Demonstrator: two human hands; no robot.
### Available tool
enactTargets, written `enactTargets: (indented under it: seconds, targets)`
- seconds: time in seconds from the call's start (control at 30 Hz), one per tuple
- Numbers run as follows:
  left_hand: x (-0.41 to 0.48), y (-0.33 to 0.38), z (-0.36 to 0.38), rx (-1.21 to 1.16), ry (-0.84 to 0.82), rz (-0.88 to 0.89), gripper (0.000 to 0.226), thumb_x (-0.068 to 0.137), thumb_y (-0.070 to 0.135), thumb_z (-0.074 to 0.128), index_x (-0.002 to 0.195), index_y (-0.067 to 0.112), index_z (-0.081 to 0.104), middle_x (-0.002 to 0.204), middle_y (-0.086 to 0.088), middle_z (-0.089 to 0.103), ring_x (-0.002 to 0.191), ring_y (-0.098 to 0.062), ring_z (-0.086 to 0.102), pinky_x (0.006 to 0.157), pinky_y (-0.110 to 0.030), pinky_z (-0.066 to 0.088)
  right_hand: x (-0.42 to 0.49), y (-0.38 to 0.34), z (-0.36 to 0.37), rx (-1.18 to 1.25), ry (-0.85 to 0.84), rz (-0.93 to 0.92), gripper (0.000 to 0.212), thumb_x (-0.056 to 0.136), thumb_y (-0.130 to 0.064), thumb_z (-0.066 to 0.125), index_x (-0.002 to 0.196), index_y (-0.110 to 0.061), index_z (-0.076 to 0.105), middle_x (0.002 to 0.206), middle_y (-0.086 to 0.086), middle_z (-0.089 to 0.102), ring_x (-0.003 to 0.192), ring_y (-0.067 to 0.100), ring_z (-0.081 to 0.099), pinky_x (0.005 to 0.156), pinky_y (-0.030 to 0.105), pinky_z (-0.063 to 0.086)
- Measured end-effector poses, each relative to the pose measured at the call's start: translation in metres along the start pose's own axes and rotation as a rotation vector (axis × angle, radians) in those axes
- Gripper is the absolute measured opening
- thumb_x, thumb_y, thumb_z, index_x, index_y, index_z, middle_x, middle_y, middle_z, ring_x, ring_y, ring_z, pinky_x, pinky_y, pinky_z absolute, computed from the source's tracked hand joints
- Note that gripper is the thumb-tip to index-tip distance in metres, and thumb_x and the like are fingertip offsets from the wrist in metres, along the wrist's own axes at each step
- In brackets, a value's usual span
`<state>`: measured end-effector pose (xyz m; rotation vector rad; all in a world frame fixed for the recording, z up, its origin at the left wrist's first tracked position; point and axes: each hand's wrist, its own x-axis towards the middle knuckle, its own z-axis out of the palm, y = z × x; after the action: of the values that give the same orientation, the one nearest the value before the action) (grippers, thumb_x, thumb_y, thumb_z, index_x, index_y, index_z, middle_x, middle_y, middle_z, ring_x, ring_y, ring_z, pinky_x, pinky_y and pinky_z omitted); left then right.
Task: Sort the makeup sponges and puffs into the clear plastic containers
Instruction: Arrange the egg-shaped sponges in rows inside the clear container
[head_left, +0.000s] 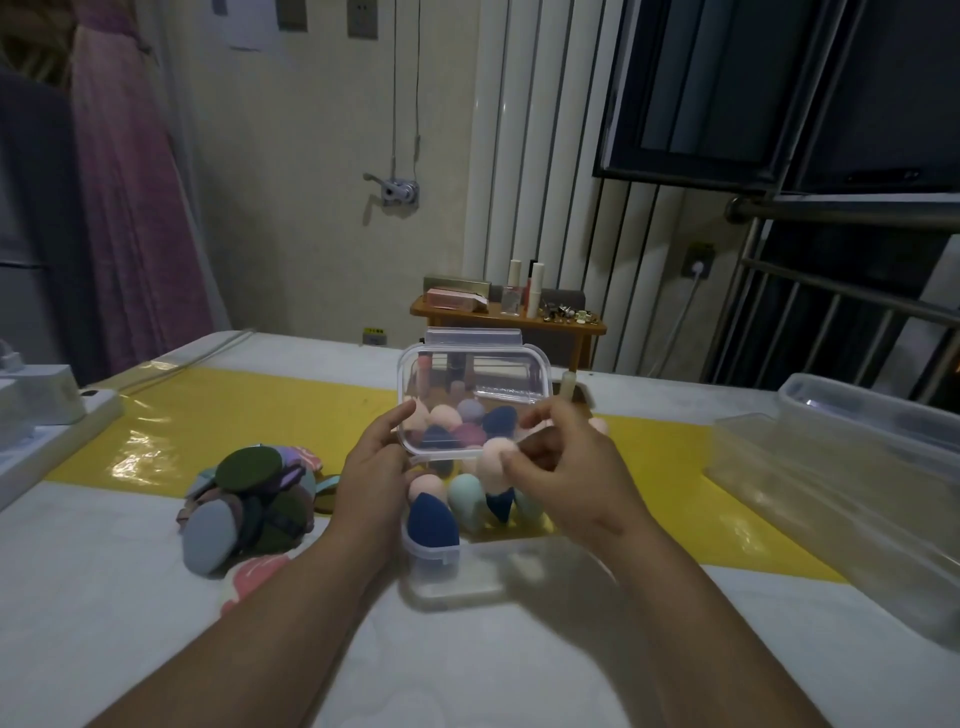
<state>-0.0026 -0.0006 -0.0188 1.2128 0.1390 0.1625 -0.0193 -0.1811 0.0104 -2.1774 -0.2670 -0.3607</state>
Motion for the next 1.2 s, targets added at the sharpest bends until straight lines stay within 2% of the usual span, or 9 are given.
enactTargets:
  seconds: [0.1, 0.2, 0.33, 0.47, 0.6, 0.7, 0.9, 1.1, 1.2]
  targets:
    - [0.002, -0.002, 0.0, -0.015, 0.006, 0.0, 0.052, 0.093, 0.0, 0.036, 0.117, 0.035, 0.067, 0.115, 0.0, 0.07, 0.099, -0.026, 0.07, 0.08, -0.043, 0.06, 0.0, 0.0, 0.005, -0.116, -0.122, -0.017, 0.012, 0.085, -0.034, 0.068, 0.09, -0.032, 0.057, 0.083, -0.008, 0.07, 0.075, 0.006, 0.063, 0.062, 0.021, 0.05]
    - [0.003, -0.002, 0.001, -0.03, 0.013, 0.003, 0.052, 0.093, 0.0, 0.036, 0.118, 0.033, 0.067, 0.114, -0.001, 0.071, 0.097, -0.027, 0.071, 0.076, -0.041, 0.06, 0.0, 0.0, 0.006, -0.187, -0.219, -0.006, 0.01, 0.083, -0.037, 0.068, 0.084, -0.032, 0.059, 0.083, -0.009, 0.07, 0.079, 0.008, 0.065, 0.071, 0.031, 0.056]
    - [0.002, -0.002, 0.001, -0.037, 0.01, 0.004, 0.052, 0.094, 0.0, 0.035, 0.118, 0.033, 0.066, 0.109, 0.001, 0.072, 0.094, -0.025, 0.072, 0.07, -0.037, 0.06, 0.0, -0.005, 0.007, -0.26, -0.289, 0.013, 0.011, 0.084, -0.038, 0.067, 0.087, -0.033, 0.058, 0.084, -0.009, 0.068, 0.079, 0.008, 0.063, 0.066, 0.027, 0.051]
    - [0.003, -0.002, 0.001, -0.029, 0.008, 0.011, 0.051, 0.094, -0.001, 0.036, 0.118, 0.032, 0.066, 0.111, 0.0, 0.071, 0.095, -0.025, 0.071, 0.071, -0.037, 0.06, 0.001, -0.01, 0.008, -0.339, -0.338, 0.017, 0.013, 0.085, -0.038, 0.065, 0.087, -0.032, 0.054, 0.087, -0.008, 0.068, 0.082, 0.012, 0.062, 0.068, 0.029, 0.049]
    - [0.003, -0.003, 0.0, -0.025, 0.009, 0.006, 0.052, 0.093, -0.001, 0.036, 0.118, 0.033, 0.066, 0.113, 0.0, 0.071, 0.098, -0.026, 0.07, 0.079, -0.043, 0.061, 0.0, -0.012, 0.011, -0.4, -0.366, -0.005, 0.014, 0.087, -0.038, 0.062, 0.078, -0.03, 0.056, 0.084, -0.007, 0.065, 0.081, 0.013, 0.059, 0.066, 0.03, 0.046]
    - [0.003, -0.004, 0.0, -0.035, 0.003, -0.003, 0.052, 0.093, 0.0, 0.037, 0.114, 0.035, 0.068, 0.113, -0.001, 0.071, 0.1, -0.028, 0.07, 0.086, -0.05, 0.059, 0.001, -0.012, 0.01, -0.375, -0.375, 0.002, 0.007, 0.085, -0.033, 0.065, 0.079, -0.031, 0.066, 0.084, -0.008, 0.067, 0.081, 0.012, 0.06, 0.068, 0.027, 0.049]
    - [0.003, -0.004, 0.0, -0.036, 0.006, 0.002, 0.052, 0.092, 0.0, 0.037, 0.114, 0.035, 0.069, 0.114, -0.002, 0.071, 0.099, -0.029, 0.07, 0.085, -0.052, 0.059, 0.001, -0.011, 0.01, -0.36, -0.364, -0.001, 0.011, 0.081, -0.026, 0.072, 0.082, -0.033, 0.064, 0.089, -0.011, 0.066, 0.082, 0.007, 0.059, 0.065, 0.02, 0.044]
    - [0.001, -0.001, 0.001, -0.022, 0.008, 0.005, 0.05, 0.093, 0.0, 0.039, 0.119, 0.033, 0.066, 0.112, 0.001, 0.07, 0.098, -0.026, 0.07, 0.076, -0.041, 0.06, 0.0, -0.01, 0.008, -0.341, -0.334, 0.004, 0.011, 0.079, -0.025, 0.074, 0.081, -0.029, 0.064, 0.088, -0.008, 0.065, 0.078, 0.008, 0.058, 0.064, 0.022, 0.048]
    - [-0.001, 0.001, 0.002, -0.021, 0.008, 0.001, 0.049, 0.095, 0.001, 0.037, 0.12, 0.033, 0.065, 0.111, 0.002, 0.07, 0.096, -0.025, 0.07, 0.072, -0.038, 0.06, 0.0, -0.012, 0.006, -0.307, -0.338, 0.013, 0.013, 0.078, -0.024, 0.074, 0.079, -0.031, 0.063, 0.088, -0.009, 0.064, 0.075, 0.006, 0.056, 0.06, 0.019, 0.042]
